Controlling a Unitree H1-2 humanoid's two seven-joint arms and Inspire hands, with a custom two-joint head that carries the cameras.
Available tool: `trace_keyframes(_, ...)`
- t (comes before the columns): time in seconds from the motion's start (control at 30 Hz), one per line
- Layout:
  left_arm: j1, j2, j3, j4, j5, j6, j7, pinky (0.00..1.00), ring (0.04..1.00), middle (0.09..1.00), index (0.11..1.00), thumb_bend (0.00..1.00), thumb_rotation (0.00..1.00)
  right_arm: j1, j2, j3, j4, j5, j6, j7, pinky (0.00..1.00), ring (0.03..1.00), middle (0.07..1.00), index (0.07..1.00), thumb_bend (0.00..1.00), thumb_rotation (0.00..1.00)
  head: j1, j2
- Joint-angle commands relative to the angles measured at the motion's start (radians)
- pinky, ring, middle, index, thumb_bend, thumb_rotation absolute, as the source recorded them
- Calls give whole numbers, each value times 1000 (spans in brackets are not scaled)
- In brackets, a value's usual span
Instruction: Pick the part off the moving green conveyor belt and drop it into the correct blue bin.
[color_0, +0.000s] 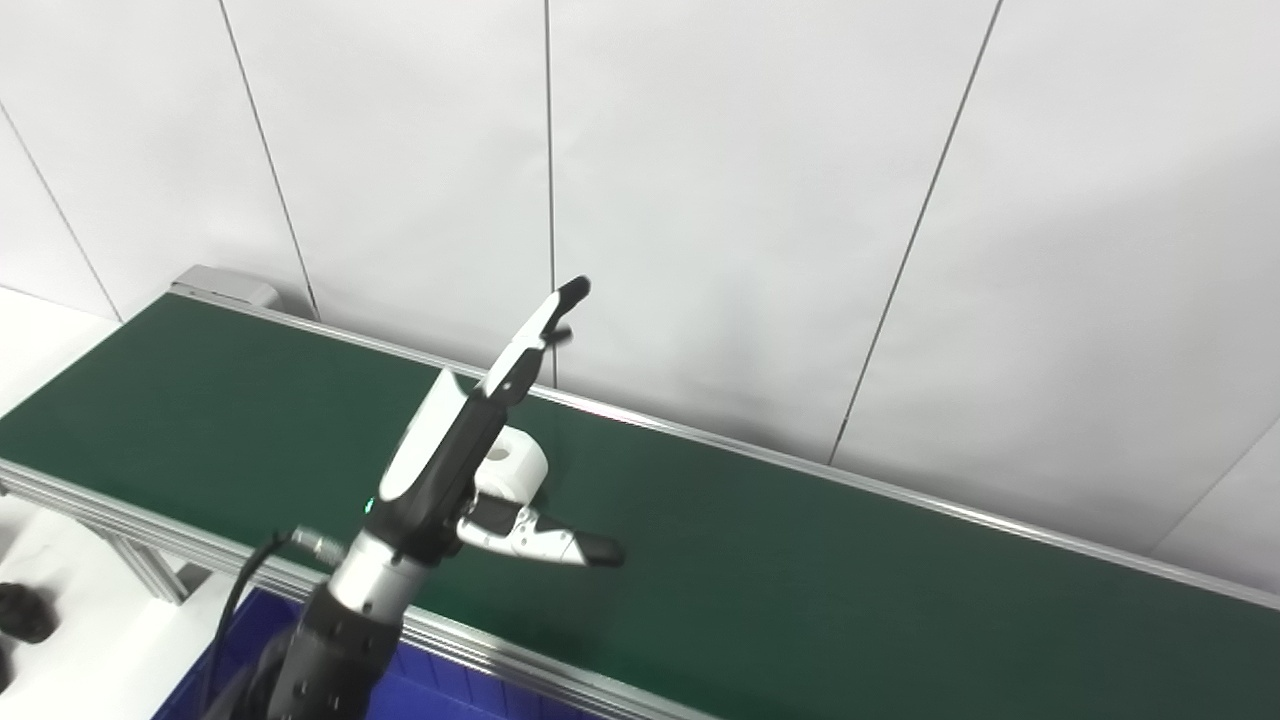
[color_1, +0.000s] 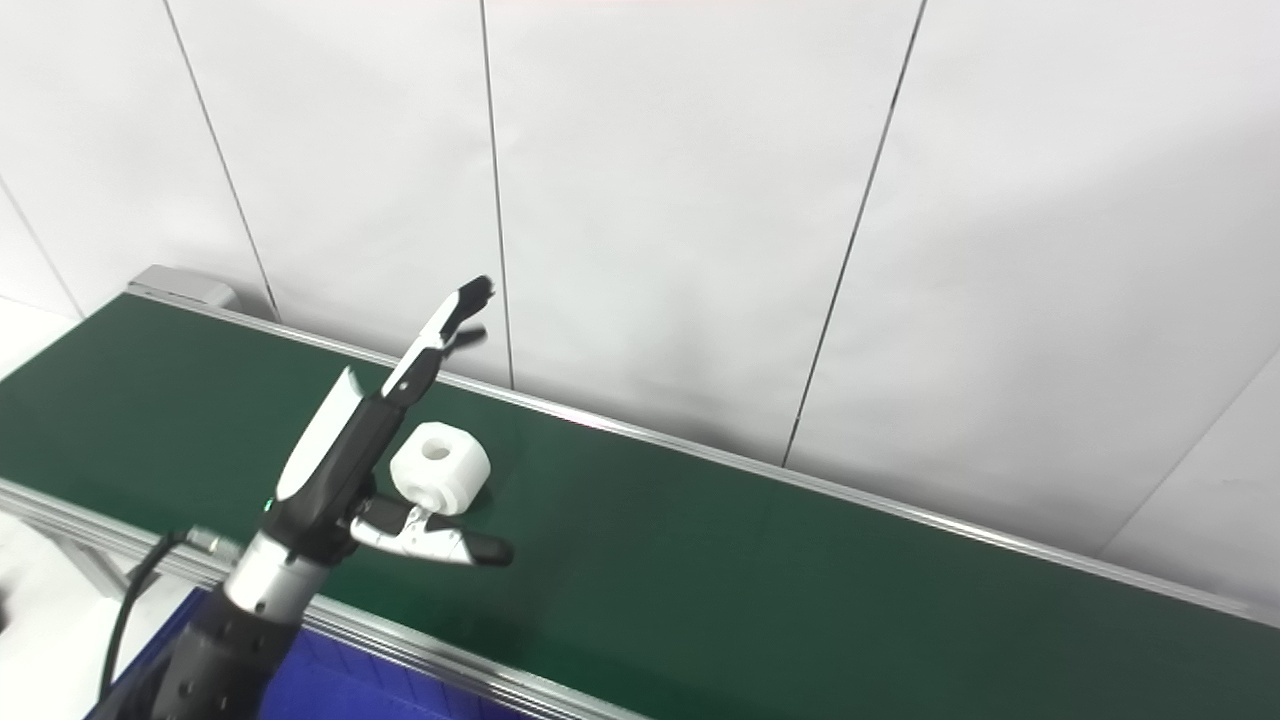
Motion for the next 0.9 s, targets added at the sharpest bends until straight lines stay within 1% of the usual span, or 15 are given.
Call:
trace_keyframes(0.0, -99, 78, 25, 24, 37, 0, -40, 877, 990, 1000, 1000, 881, 481, 0, 3, -4, -28, -7, -22, 8, 1000, 1000, 1000, 1000, 956, 980, -2, 0)
trace_keyframes(0.07, -157, 122, 27, 77, 64, -12, -64, 824, 975, 1000, 992, 900, 442, 0, 4, -6, -27, -8, -23, 8, 1000, 1000, 1000, 1000, 954, 981, -2, -1)
trace_keyframes(0.1, -179, 137, 27, 99, 73, -20, -71, 755, 926, 993, 963, 929, 403, 0, 4, -7, -26, -8, -23, 8, 1000, 1000, 1000, 1000, 958, 979, -2, -1)
trace_keyframes(0.17, -223, 170, 17, 156, 108, -41, -83, 726, 905, 986, 955, 938, 392, 0, 4, -7, -26, -7, -23, 10, 1000, 1000, 1000, 1000, 958, 979, -2, -1)
trace_keyframes(0.23, -273, 213, -5, 221, 175, -26, -119, 723, 899, 976, 953, 962, 411, 3, 5, -8, -30, -15, -19, 7, 1000, 1000, 1000, 1000, 960, 984, -8, 4)
trace_keyframes(0.3, -308, 242, -25, 261, 215, -9, -152, 726, 894, 967, 951, 981, 422, 6, 4, -9, -34, -18, -16, 7, 1000, 1000, 1000, 1000, 957, 985, -9, 5)
trace_keyframes(0.37, -350, 273, -56, 321, 251, -20, -185, 732, 867, 939, 942, 998, 385, 7, 3, -9, -34, -19, -17, 9, 1000, 1000, 1000, 1000, 945, 983, -12, 9)
trace_keyframes(0.43, -387, 300, -90, 382, 278, -34, -220, 769, 870, 933, 939, 1000, 371, 9, 2, -8, -34, -18, -19, 10, 1000, 1000, 1000, 1000, 937, 983, -15, 12)
trace_keyframes(0.47, -395, 307, -100, 396, 283, -36, -229, 784, 876, 933, 937, 1000, 369, 10, 2, -8, -34, -17, -19, 11, 1000, 1000, 1000, 1000, 937, 981, -15, 12)
trace_keyframes(0.53, -427, 322, -146, 471, 319, -68, -246, 809, 884, 927, 924, 1000, 373, 12, 5, -7, -39, -16, -12, 10, 1000, 1000, 1000, 1000, 958, 972, -19, 14)
trace_keyframes(0.63, -464, 327, -197, 569, 313, -106, -278, 822, 882, 926, 918, 1000, 360, 14, 6, -3, -45, -12, -7, 13, 1000, 1000, 1000, 1000, 957, 968, -24, 18)
trace_keyframes(0.73, -482, 322, -239, 613, 290, -98, -347, 802, 883, 934, 934, 1000, 354, 17, 9, 0, -53, -13, -2, 13, 1000, 1000, 1000, 1000, 940, 977, -30, 22)
trace_keyframes(0.77, -484, 317, -252, 620, 288, -93, -367, 777, 879, 937, 942, 1000, 377, 19, 11, 1, -56, -14, 0, 11, 1000, 1000, 1000, 1000, 949, 976, -30, 22)
trace_keyframes(0.87, -484, 305, -282, 632, 291, -76, -408, 768, 872, 935, 940, 1000, 395, 23, 16, 4, -65, -20, 7, 9, 1000, 1000, 1000, 1000, 946, 980, -37, 27)
